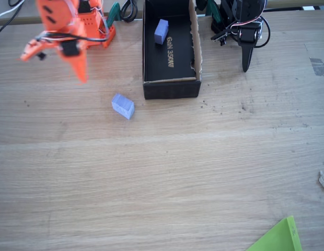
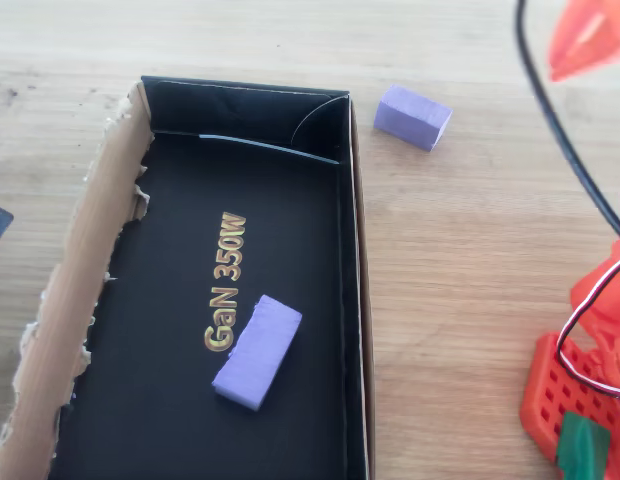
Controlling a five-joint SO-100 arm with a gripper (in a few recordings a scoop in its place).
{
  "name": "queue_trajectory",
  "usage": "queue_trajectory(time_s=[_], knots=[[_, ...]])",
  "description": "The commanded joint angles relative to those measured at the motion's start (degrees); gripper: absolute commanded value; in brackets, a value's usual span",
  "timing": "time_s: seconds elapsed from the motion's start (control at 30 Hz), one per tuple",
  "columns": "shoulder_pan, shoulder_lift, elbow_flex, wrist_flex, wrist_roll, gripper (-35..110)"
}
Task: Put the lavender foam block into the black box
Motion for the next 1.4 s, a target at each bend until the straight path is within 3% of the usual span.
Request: queue_trajectory(time_s=[0.0,0.17,0.4,0.53,0.87,1.13,1.37], knots=[[-11.25,2.90,-2.81,1.93,7.29,0],[-21.36,1.85,-3.16,0.00,13.62,0],[-20.74,0.44,-3.16,-1.49,11.95,0],[-18.90,0.26,-4.04,0.88,16.96,0],[-17.75,-1.41,-4.75,5.10,43.77,0],[-17.93,-1.85,-4.75,5.62,75.76,0],[-16.61,-2.64,-4.39,6.24,87.54,0]])
